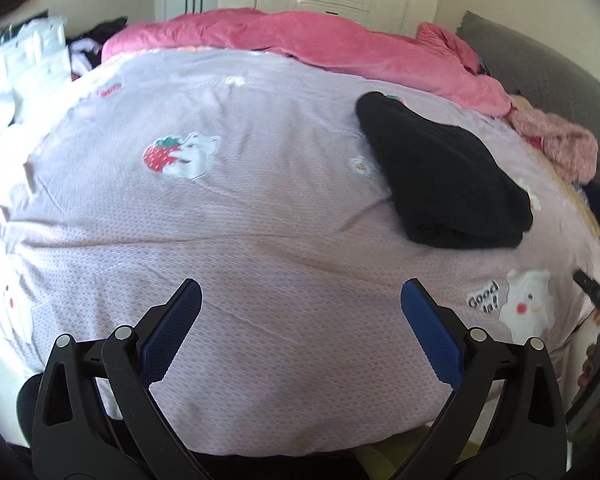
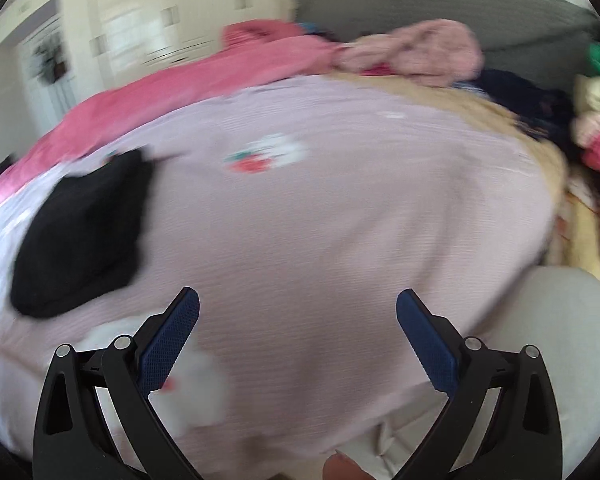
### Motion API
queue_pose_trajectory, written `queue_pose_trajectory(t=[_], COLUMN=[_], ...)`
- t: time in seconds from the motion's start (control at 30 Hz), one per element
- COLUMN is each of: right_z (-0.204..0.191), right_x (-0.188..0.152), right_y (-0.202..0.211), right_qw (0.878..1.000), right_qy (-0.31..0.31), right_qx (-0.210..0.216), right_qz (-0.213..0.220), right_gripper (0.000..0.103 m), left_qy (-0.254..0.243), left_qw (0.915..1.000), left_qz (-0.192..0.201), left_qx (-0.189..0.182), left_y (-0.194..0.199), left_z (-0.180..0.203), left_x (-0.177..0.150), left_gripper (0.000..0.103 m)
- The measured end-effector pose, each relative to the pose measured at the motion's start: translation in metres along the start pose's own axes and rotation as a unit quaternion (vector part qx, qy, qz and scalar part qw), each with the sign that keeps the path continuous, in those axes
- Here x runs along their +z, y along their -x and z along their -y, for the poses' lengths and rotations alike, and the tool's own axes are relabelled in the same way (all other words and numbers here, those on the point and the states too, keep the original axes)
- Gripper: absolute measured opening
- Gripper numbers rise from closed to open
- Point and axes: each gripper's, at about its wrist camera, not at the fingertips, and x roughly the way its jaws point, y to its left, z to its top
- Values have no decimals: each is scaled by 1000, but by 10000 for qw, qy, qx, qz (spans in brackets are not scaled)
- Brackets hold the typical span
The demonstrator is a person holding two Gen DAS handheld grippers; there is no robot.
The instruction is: Fold small clothes
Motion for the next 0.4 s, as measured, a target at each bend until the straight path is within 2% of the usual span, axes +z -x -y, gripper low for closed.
queue_pose_trajectory(t=[0.07,0.13,0.23,0.33,0.4], right_z=[43,95,163,214,233], right_x=[3,7,12,9,2], right_y=[-2,-3,-5,-10,-19], right_qw=[9969,9856,9604,9369,9276], right_qy=[-346,-665,-1089,-1427,-1464], right_qx=[-702,-1527,-2550,-3189,-3436], right_qz=[104,277,263,154,-57], right_gripper=[98,98,98,99,99], left_qy=[268,586,1120,1511,1650], left_qw=[9996,9976,9907,9791,9730], left_qz=[97,210,176,114,80], left_qx=[69,293,758,1358,1615], left_y=[0,-2,-10,-17,-21], left_z=[-28,-64,-128,-193,-226], left_x=[11,25,44,66,79], left_gripper=[94,94,94,94,94])
